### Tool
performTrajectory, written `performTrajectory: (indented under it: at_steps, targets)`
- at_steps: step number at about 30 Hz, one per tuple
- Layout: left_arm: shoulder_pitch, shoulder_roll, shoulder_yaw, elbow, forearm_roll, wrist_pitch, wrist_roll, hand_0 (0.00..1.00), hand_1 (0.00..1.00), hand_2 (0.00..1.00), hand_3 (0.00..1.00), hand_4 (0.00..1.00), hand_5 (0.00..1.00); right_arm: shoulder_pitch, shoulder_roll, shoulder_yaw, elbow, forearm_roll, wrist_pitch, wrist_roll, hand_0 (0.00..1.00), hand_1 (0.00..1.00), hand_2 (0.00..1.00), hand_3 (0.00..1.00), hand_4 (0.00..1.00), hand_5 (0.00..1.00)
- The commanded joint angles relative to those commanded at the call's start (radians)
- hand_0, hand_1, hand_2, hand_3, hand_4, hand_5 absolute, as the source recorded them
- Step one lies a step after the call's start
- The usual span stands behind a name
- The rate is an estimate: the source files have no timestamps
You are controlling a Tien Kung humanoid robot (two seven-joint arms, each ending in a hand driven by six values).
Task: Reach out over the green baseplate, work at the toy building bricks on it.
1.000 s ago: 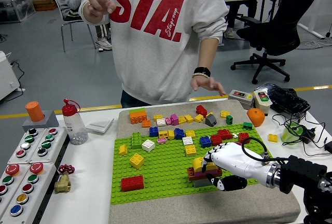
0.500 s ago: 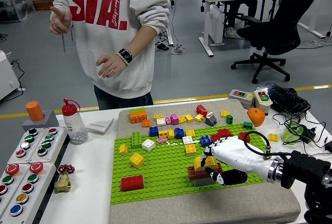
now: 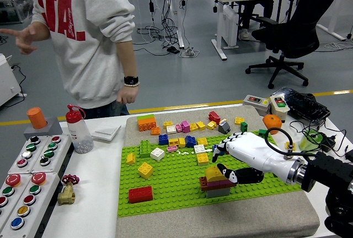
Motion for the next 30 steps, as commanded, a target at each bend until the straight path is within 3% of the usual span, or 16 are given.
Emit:
performTrajectory:
  at_steps: [5, 6, 11, 12, 17, 18, 23, 24, 29, 30]
  targets:
    - [0.000, 0.000, 0.001, 0.000, -0.001, 0.000, 0.000, 0.663, 0.616, 0.618, 0.513, 0.416, 0.998, -0.018, 0.006, 0.032, 0.000, 0.073, -0.029, -0.002, 0.734, 0.702, 0.668, 0.634, 0.412, 0.388]
    - [0.000, 0.000, 0.002, 0.000, -0.001, 0.000, 0.000, 0.663, 0.616, 0.618, 0.512, 0.414, 0.998, -0.022, 0.007, 0.040, 0.001, 0.096, -0.035, -0.002, 0.751, 0.730, 0.716, 0.709, 0.417, 0.382]
    - [0.000, 0.000, 0.001, 0.000, 0.000, -0.001, 0.000, 0.663, 0.616, 0.618, 0.512, 0.414, 0.998, -0.043, 0.017, 0.083, 0.012, 0.214, -0.049, -0.002, 0.751, 0.730, 0.716, 0.709, 0.417, 0.382]
    - [0.000, 0.000, 0.001, 0.000, 0.001, -0.001, 0.000, 0.663, 0.616, 0.617, 0.513, 0.414, 0.998, -0.049, 0.020, 0.098, 0.017, 0.255, -0.049, -0.002, 0.792, 0.768, 0.790, 0.829, 0.488, 0.381]
    - [-0.001, 0.000, 0.000, 0.000, 0.005, -0.002, 0.001, 0.663, 0.616, 0.617, 0.513, 0.414, 0.998, -0.073, 0.035, 0.162, 0.033, 0.454, -0.014, -0.017, 0.792, 0.768, 0.790, 0.829, 0.488, 0.381]
    - [-0.001, 0.000, -0.001, 0.000, 0.005, -0.002, 0.002, 0.663, 0.616, 0.616, 0.511, 0.414, 0.998, -0.075, 0.037, 0.170, 0.034, 0.484, -0.004, -0.022, 0.816, 0.800, 0.860, 0.925, 0.670, 0.397]
    - [-0.001, 0.000, -0.003, 0.000, 0.010, -0.003, 0.002, 0.663, 0.616, 0.616, 0.511, 0.414, 0.998, -0.089, 0.043, 0.205, 0.040, 0.662, 0.032, -0.042, 0.816, 0.800, 0.860, 0.925, 0.670, 0.397]
    - [-0.001, 0.000, -0.003, 0.000, 0.010, -0.003, 0.002, 0.663, 0.616, 0.616, 0.511, 0.414, 0.998, -0.092, 0.045, 0.212, 0.041, 0.697, 0.037, -0.045, 0.866, 0.841, 0.957, 0.998, 0.740, 0.411]
    - [-0.001, 0.000, -0.004, 0.001, 0.012, -0.003, 0.002, 0.663, 0.616, 0.616, 0.511, 0.414, 0.998, -0.102, 0.050, 0.239, 0.040, 0.864, 0.046, -0.057, 0.866, 0.841, 0.957, 0.998, 0.740, 0.411]
    - [-0.001, 0.000, -0.004, 0.001, 0.012, -0.003, 0.002, 0.663, 0.616, 0.616, 0.512, 0.414, 0.998, -0.103, 0.051, 0.244, 0.039, 0.898, 0.047, -0.059, 0.917, 0.877, 0.975, 0.998, 0.755, 0.465]
